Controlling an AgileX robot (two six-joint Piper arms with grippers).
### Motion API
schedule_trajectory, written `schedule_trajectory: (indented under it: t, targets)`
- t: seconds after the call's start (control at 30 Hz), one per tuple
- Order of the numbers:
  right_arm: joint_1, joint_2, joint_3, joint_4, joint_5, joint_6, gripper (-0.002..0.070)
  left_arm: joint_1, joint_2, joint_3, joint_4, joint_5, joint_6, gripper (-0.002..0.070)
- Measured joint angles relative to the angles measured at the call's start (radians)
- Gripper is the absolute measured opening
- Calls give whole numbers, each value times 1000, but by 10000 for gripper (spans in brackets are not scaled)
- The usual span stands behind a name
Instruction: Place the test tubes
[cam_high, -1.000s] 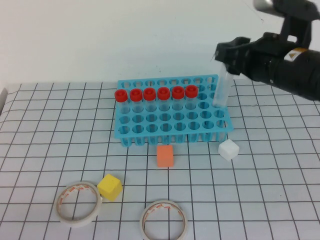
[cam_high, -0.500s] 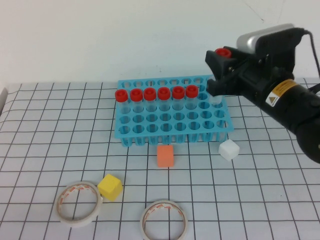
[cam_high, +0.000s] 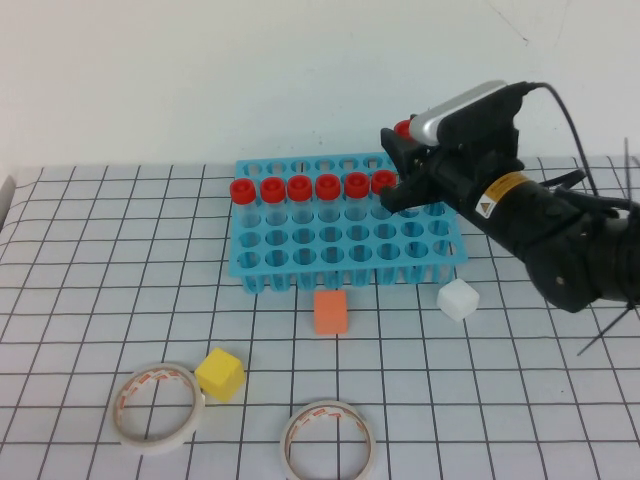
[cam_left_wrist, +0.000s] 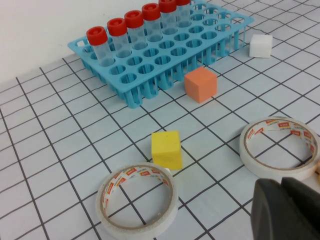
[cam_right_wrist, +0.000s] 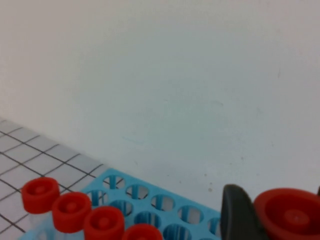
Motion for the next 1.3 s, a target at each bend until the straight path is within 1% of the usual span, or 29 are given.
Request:
schedule_trajectory:
  t: [0.1, 0.23, 0.4, 0.87, 1.13, 1.3]
  targets:
    - [0, 45, -30, 31, -12, -8, 281, 0, 0, 0, 0, 0, 0, -1]
    - [0, 95, -51, 138, -68, -9, 281, 0, 0, 0, 0, 0, 0, -2]
    - [-1, 131, -64, 201, -111, -9, 281, 0, 0, 0, 0, 0, 0, -1]
    - [-10, 213, -126, 212, -123, -1, 281, 0, 0, 0, 0, 3, 0, -1]
    - [-12, 231, -129, 216, -134, 75, 281, 0, 0, 0, 0, 3, 0, -1]
    - [-12, 231, -129, 216, -134, 65, 281, 0, 0, 0, 0, 3, -2, -1]
